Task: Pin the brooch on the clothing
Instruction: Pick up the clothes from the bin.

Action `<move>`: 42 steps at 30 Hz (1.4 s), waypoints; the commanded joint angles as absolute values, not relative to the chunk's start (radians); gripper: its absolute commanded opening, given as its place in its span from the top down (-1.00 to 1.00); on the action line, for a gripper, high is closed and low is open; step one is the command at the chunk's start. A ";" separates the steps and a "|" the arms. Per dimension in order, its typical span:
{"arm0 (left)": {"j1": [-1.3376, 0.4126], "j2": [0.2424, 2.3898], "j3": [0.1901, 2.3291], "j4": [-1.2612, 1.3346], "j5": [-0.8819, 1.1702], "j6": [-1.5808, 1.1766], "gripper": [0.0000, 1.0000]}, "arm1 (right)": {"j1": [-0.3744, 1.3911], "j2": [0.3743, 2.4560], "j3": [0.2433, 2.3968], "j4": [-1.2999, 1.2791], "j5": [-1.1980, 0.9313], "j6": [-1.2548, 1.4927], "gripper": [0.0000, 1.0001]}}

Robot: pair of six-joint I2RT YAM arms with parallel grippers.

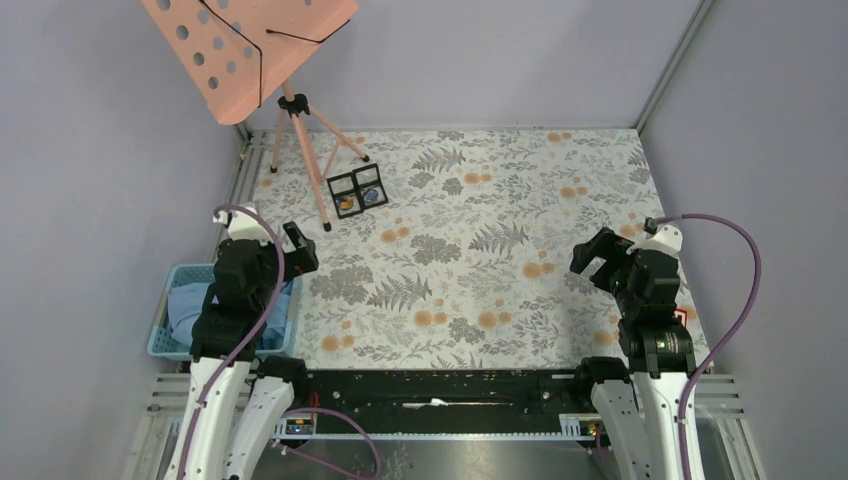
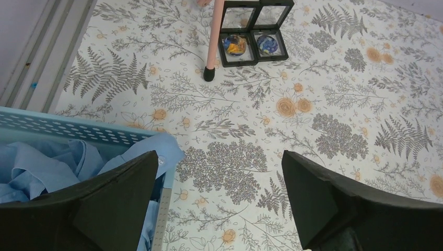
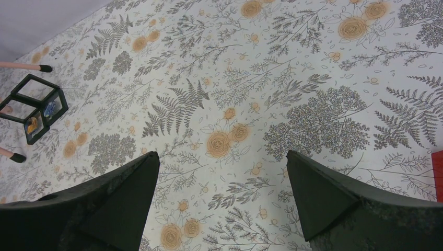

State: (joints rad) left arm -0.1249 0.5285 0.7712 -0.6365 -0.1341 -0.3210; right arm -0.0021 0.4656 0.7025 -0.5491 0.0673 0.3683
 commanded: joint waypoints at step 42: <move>0.388 0.876 0.817 -0.719 -0.410 -0.498 -0.94 | -0.006 0.463 0.731 -0.567 0.070 0.365 -0.99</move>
